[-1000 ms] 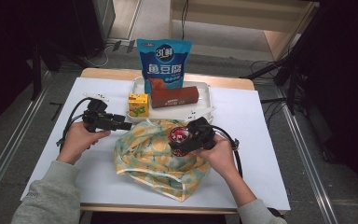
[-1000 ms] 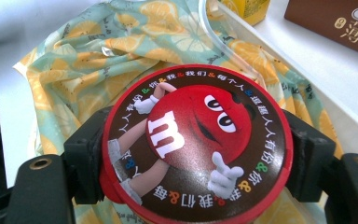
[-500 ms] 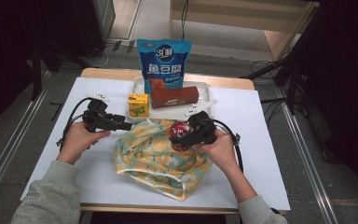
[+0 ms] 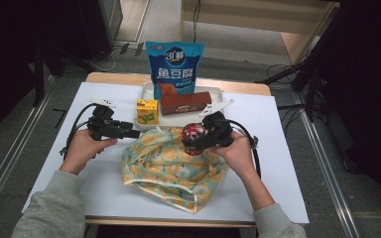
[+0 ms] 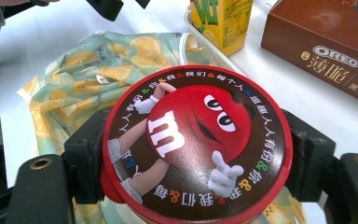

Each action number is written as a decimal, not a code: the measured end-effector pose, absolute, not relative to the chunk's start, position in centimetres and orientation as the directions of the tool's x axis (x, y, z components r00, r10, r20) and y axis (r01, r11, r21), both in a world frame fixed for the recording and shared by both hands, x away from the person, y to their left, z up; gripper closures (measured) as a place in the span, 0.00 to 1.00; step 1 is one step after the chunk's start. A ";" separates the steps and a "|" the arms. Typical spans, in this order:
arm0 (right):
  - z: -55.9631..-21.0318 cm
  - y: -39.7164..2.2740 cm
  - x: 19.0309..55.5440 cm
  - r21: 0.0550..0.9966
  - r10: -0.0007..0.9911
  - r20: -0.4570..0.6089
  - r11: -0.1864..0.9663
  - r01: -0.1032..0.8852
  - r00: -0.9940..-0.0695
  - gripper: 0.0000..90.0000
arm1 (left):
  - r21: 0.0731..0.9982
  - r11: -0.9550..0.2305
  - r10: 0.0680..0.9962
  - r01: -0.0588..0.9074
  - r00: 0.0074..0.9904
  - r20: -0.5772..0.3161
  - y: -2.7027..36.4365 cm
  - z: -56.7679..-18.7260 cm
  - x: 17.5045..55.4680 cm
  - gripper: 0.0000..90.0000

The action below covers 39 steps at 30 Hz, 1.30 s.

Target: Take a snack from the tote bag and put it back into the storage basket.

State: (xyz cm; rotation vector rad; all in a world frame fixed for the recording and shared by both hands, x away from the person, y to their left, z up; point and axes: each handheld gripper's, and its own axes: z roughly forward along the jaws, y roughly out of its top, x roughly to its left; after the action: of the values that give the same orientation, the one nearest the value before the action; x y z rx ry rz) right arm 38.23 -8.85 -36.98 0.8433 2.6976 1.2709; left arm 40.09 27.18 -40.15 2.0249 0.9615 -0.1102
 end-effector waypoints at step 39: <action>-34.2 -10.2 41.1 0.759 0.517 0.178 0.470 0.452 -0.837 0.28 | 0.676 -0.332 0.581 0.658 0.707 -0.403 27.0 -39.9 39.9 0.39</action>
State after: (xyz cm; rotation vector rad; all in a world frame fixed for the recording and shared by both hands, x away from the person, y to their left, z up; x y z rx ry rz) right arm 41.07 -10.21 -34.18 0.8674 2.6270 1.3197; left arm 39.92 27.00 -39.94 2.0284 0.9467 -0.1097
